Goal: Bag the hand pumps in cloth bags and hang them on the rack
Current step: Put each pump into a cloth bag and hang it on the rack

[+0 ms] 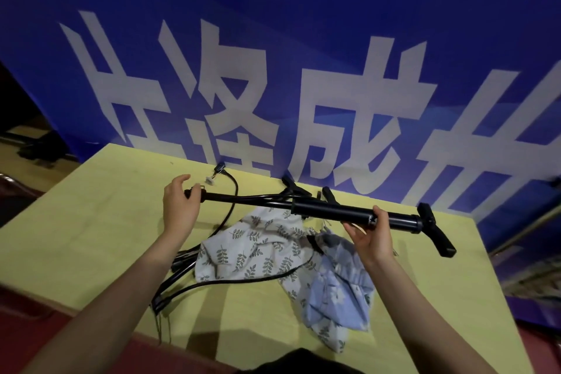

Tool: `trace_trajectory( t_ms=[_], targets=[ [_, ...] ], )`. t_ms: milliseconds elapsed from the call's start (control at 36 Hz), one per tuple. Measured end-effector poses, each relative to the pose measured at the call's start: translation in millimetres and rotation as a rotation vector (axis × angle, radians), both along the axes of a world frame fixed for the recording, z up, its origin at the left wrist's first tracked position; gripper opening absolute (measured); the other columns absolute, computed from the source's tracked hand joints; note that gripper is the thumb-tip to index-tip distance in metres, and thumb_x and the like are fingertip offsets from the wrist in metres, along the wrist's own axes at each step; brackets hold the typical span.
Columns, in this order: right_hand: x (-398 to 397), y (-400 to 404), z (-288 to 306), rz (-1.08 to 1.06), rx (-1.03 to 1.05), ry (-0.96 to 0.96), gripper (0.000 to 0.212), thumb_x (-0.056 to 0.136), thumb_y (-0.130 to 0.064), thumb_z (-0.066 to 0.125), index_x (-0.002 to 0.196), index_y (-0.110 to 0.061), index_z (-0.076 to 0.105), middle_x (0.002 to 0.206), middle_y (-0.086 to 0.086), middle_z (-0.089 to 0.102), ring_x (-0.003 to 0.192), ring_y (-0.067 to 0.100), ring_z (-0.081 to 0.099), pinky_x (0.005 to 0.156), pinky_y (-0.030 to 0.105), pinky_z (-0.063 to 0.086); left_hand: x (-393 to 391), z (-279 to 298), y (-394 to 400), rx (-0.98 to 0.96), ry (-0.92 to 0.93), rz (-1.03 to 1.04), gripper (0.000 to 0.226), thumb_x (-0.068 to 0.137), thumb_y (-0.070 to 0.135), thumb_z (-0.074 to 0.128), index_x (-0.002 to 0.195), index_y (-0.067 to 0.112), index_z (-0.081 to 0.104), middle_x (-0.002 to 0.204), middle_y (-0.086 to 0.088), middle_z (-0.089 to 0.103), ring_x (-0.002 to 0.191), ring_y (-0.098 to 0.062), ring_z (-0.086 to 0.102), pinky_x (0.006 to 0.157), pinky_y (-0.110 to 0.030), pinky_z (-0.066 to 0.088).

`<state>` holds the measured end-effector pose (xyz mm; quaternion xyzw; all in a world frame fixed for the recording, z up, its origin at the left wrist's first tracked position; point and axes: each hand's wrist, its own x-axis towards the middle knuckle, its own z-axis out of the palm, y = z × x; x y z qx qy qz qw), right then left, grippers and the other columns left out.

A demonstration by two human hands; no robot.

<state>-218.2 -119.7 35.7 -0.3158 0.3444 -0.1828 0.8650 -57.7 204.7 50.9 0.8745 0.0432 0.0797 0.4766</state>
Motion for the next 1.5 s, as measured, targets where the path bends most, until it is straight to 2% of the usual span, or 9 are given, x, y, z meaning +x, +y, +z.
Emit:
trace_trajectory(
  t_ms=[194, 306, 556, 694, 917, 1111, 1250, 1361, 1500],
  targets=[
    [-7, -1, -1, -0.084, -0.001, 0.051, 0.043, 0.094, -0.036, 0.057, 0.130, -0.019, 0.045, 0.144, 0.013, 0.044, 0.091, 0.032, 0.067, 0.082, 0.037, 0.055, -8, -8, -2, -0.168, 0.103, -0.176, 0.025, 0.100, 0.019, 0.044, 0.119, 0.014, 0.059, 0.118, 0.000, 0.058, 0.111, -0.017, 0.053, 0.092, -0.029, 0.041],
    [-12, -1, -3, -0.100, 0.029, 0.070, 0.037, 0.094, -0.033, 0.056, 0.123, -0.015, 0.043, 0.131, 0.013, 0.049, 0.089, 0.033, 0.067, 0.068, 0.034, 0.060, -10, -15, -5, -0.200, 0.163, -0.201, 0.021, 0.101, 0.017, 0.041, 0.115, 0.018, 0.057, 0.113, 0.002, 0.055, 0.114, -0.021, 0.052, 0.103, -0.045, 0.043],
    [-21, -5, -4, -0.111, 0.007, 0.102, 0.022, 0.095, -0.031, 0.054, 0.106, -0.013, 0.048, 0.104, 0.007, 0.060, 0.086, 0.031, 0.066, 0.069, 0.035, 0.056, -13, -21, -7, -0.170, 0.160, -0.259, 0.017, 0.100, 0.014, 0.040, 0.108, 0.018, 0.055, 0.101, 0.006, 0.055, 0.105, -0.023, 0.053, 0.100, -0.051, 0.044],
    [-16, 4, -7, -0.068, -0.011, 0.050, 0.019, 0.095, -0.030, 0.053, 0.101, -0.012, 0.048, 0.096, 0.008, 0.061, 0.088, 0.032, 0.068, 0.073, 0.037, 0.059, -14, -17, -12, -0.051, 0.213, -0.315, 0.015, 0.101, 0.025, 0.038, 0.108, 0.024, 0.051, 0.095, -0.016, 0.061, 0.091, -0.038, 0.060, 0.088, -0.055, 0.050],
    [-6, 7, 5, -0.015, -0.137, 0.072, 0.016, 0.097, -0.026, 0.050, 0.089, -0.013, 0.049, 0.085, 0.009, 0.059, 0.081, 0.031, 0.064, 0.074, 0.040, 0.054, -38, -11, -23, -0.001, 0.292, -0.413, 0.018, 0.102, 0.031, 0.038, 0.110, 0.022, 0.051, 0.101, -0.017, 0.061, 0.091, -0.033, 0.062, 0.078, -0.044, 0.054],
    [-2, 5, 17, -0.017, -0.163, 0.067, 0.017, 0.097, -0.025, 0.049, 0.087, -0.012, 0.048, 0.082, 0.009, 0.058, 0.079, 0.031, 0.065, 0.075, 0.042, 0.055, -45, -8, -31, -0.123, 0.226, -0.423, 0.026, 0.093, 0.042, 0.057, 0.117, 0.032, 0.057, 0.102, 0.007, 0.065, 0.085, -0.014, 0.067, 0.076, -0.039, 0.057],
    [1, 7, 19, 0.024, -0.130, 0.031, 0.019, 0.098, -0.027, 0.047, 0.086, -0.012, 0.047, 0.086, 0.009, 0.059, 0.081, 0.028, 0.065, 0.073, 0.039, 0.055, -40, -5, -41, -0.255, 0.184, -0.370, 0.015, 0.092, 0.043, 0.058, 0.101, 0.032, 0.063, 0.091, 0.005, 0.068, 0.075, -0.012, 0.059, 0.064, -0.028, 0.044],
    [3, 14, 17, 0.039, -0.107, 0.038, 0.019, 0.098, -0.028, 0.048, 0.088, -0.012, 0.049, 0.087, 0.011, 0.060, 0.081, 0.028, 0.062, 0.073, 0.038, 0.053, -35, 5, -49, -0.258, 0.218, -0.347, 0.028, 0.094, 0.043, 0.054, 0.097, 0.017, 0.064, 0.071, -0.001, 0.055, 0.059, -0.014, 0.050, 0.052, -0.020, 0.040],
    [2, 20, 20, 0.057, -0.125, 0.010, 0.019, 0.098, -0.027, 0.047, 0.087, -0.011, 0.050, 0.085, 0.011, 0.061, 0.080, 0.028, 0.062, 0.071, 0.038, 0.054, -34, 11, -49, -0.229, 0.302, -0.411, 0.034, 0.097, 0.047, 0.046, 0.099, 0.016, 0.062, 0.071, -0.014, 0.071, 0.057, -0.017, 0.057, 0.055, -0.028, 0.045]
  ],
)
